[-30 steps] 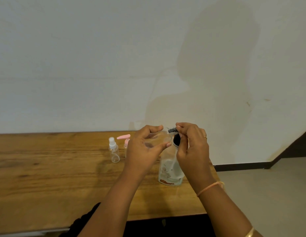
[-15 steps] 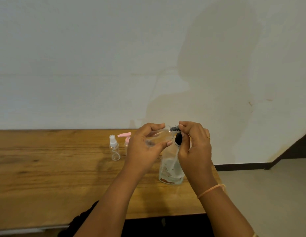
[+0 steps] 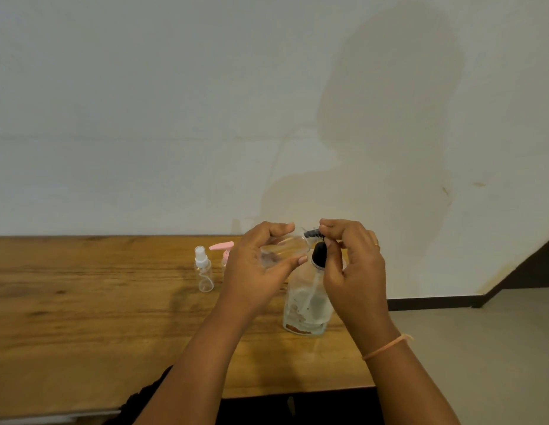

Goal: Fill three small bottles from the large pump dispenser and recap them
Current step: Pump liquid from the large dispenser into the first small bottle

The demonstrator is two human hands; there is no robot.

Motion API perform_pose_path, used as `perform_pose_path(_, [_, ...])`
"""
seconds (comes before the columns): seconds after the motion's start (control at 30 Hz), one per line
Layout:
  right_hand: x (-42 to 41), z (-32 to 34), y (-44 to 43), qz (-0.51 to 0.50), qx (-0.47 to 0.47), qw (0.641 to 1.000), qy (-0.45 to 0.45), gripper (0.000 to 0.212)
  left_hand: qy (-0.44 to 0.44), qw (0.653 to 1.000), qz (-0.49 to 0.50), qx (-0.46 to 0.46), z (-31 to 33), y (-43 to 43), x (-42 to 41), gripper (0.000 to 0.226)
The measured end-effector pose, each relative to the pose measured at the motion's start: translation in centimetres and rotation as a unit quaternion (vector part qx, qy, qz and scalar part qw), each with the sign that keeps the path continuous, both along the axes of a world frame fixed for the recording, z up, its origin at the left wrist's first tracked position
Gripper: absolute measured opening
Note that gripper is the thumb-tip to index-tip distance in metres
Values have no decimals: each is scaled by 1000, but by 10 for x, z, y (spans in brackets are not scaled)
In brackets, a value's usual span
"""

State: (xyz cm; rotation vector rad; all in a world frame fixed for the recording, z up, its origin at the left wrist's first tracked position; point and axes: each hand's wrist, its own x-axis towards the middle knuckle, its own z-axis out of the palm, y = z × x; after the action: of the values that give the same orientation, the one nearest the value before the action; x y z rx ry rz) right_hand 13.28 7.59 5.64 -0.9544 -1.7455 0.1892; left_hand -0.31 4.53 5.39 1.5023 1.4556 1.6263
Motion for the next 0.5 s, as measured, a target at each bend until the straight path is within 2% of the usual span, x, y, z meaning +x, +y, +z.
perform_pose_path(0.27, [-3,-21,8,12,-15,1000,13,22,-31,999,-15,-36,-8,1,2,36])
perform_pose_path(0.4, [-1,-4,0,56,-54,993,89,30,-31,999,-18,-17,-2,0,3,36])
perform_pose_path(0.5, [-2,6,-1,81,-76,984,137,17,-2,1000,-4,-4,1,0,-1,36])
